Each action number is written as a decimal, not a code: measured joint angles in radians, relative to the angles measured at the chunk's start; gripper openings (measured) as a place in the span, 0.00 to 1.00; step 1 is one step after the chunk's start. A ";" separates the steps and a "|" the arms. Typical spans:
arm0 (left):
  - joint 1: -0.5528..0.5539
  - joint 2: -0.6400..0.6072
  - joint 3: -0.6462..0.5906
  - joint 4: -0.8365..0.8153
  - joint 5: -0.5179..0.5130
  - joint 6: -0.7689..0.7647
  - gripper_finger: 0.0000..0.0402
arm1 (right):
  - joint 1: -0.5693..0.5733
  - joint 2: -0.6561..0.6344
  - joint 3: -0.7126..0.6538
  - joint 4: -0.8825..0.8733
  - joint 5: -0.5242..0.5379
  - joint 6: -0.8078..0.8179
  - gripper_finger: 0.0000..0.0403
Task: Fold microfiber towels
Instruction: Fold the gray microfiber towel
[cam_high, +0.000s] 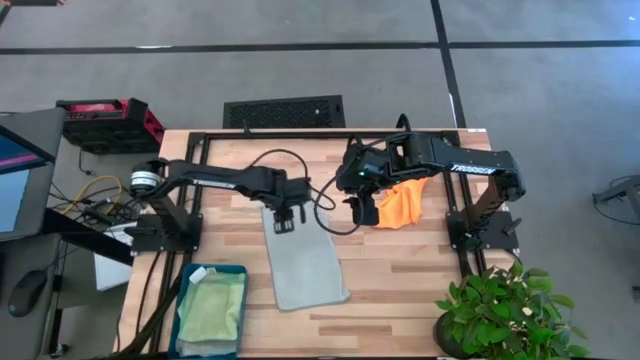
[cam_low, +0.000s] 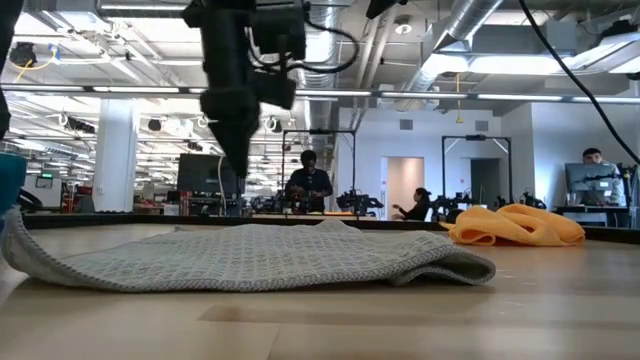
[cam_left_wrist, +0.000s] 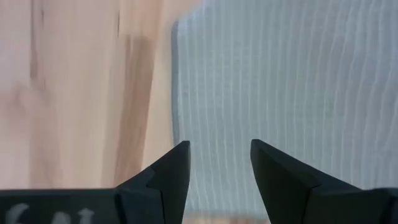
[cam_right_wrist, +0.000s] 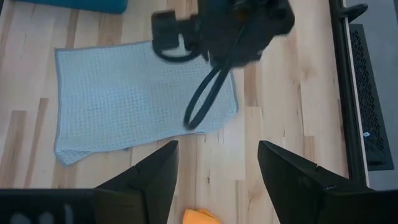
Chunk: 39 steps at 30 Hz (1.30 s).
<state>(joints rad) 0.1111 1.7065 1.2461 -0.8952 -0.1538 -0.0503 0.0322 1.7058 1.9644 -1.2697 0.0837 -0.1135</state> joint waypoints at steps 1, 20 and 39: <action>0.007 -0.010 -0.007 -0.032 0.006 -0.004 0.40 | 0.000 0.000 0.000 0.000 0.000 0.000 0.61; 0.278 -0.070 -0.209 -0.026 0.185 0.028 0.40 | 0.000 0.000 0.000 -0.003 0.000 -0.034 0.61; 0.337 -0.070 -0.361 0.160 0.275 -0.050 0.40 | -0.001 0.000 0.000 -0.002 0.000 -0.044 0.61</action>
<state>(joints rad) 0.4484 1.6363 0.8855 -0.7355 0.1209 -0.1007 0.0311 1.7058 1.9648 -1.2716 0.0837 -0.1577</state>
